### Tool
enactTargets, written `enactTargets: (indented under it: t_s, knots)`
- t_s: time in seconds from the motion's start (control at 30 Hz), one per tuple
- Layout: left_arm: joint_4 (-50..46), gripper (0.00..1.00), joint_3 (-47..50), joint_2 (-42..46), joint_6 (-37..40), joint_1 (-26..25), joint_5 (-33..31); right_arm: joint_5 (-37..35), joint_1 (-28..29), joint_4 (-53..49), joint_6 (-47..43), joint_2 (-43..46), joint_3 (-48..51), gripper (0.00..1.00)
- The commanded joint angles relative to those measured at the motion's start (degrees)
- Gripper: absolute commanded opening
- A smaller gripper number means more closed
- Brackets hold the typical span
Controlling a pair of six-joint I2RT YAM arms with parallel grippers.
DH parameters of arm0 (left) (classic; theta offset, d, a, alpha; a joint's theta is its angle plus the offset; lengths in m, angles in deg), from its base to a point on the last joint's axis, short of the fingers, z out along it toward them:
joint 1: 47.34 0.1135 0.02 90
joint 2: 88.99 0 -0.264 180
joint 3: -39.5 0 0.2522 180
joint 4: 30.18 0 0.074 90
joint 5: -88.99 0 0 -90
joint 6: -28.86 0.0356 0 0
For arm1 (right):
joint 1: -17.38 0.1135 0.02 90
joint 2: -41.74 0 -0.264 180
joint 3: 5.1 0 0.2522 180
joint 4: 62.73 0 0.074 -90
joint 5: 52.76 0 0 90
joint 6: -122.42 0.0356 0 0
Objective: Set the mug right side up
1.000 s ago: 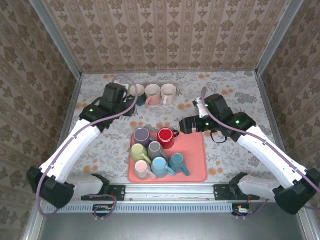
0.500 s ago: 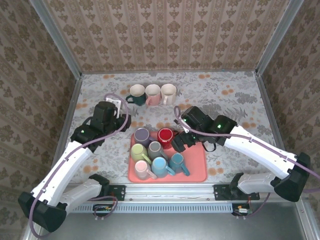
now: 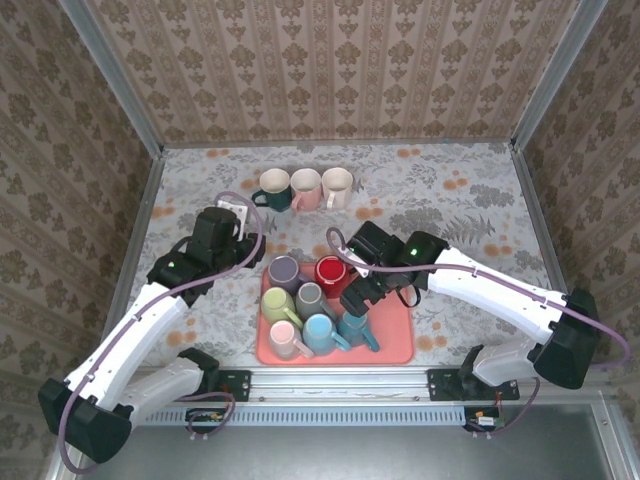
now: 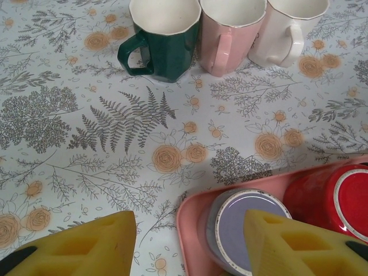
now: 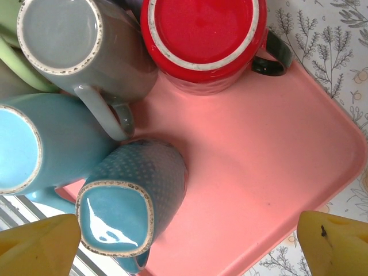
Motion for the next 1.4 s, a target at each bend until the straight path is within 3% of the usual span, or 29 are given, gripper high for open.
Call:
enactTargets:
  t_s: [0.0,0.6,1.37]
  knots:
    - [0.62,0.53,0.59,1.02,0.76,-0.57,-1.17,0.92,0.30,-2.19,-1.65,-1.40,-0.70,0.97]
    - [1.00,0.53,1.19,1.33,1.46,-1.63,-1.80,10.36,3.40,-4.79,-2.60,-6.29,-0.99,0.99]
    - [0.99,0.54,1.26,1.54,1.69,-2.15,-2.56,-0.09,3.72,-5.65,1.60,-15.07,0.89,0.84]
